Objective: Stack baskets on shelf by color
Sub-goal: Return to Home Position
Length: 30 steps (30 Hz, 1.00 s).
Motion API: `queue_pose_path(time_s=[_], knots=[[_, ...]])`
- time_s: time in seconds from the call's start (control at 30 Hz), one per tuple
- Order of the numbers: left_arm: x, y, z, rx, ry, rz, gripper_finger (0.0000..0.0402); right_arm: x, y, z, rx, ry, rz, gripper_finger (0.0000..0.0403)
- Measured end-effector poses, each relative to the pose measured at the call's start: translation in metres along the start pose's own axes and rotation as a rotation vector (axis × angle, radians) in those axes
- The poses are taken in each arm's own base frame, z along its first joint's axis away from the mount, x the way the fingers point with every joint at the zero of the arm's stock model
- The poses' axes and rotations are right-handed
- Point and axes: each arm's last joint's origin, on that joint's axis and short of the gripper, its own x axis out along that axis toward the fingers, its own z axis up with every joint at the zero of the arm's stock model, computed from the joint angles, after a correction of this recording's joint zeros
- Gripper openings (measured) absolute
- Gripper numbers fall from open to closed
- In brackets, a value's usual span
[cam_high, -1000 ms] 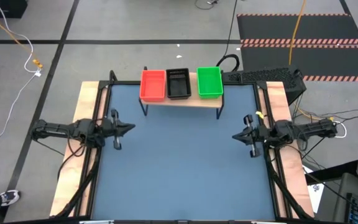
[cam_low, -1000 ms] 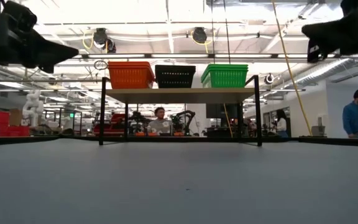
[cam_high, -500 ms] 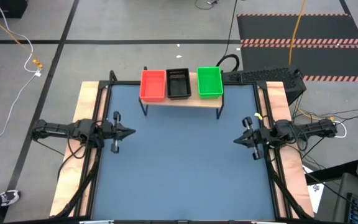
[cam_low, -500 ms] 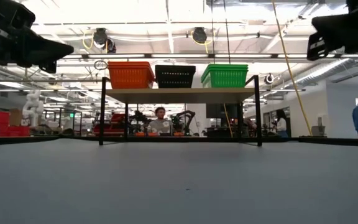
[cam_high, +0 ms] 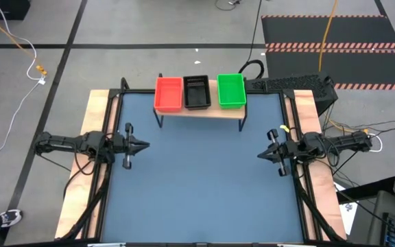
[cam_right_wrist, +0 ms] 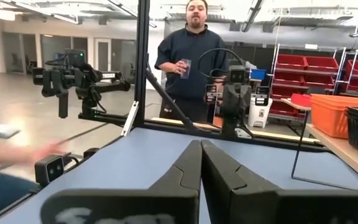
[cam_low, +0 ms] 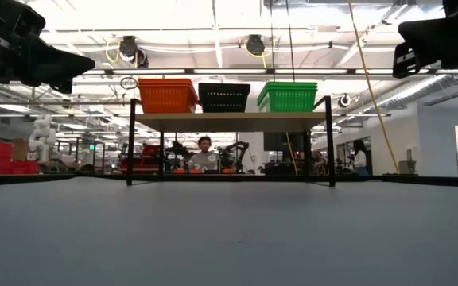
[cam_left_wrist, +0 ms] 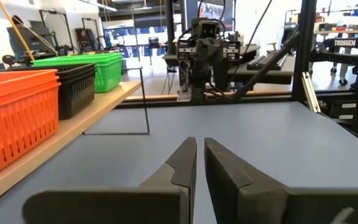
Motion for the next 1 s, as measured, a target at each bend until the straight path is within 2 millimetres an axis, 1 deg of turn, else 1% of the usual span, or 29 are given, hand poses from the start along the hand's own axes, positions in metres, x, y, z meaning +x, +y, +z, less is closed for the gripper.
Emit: queue_pose_path(time_s=[1.0], knots=[[0.0001, 0.0001, 0.0010, -0.002, -0.014, 0.001, 0.0037, 0.0000, 0.0000, 0.0000, 0.000, 0.000, 0.000, 0.0000]])
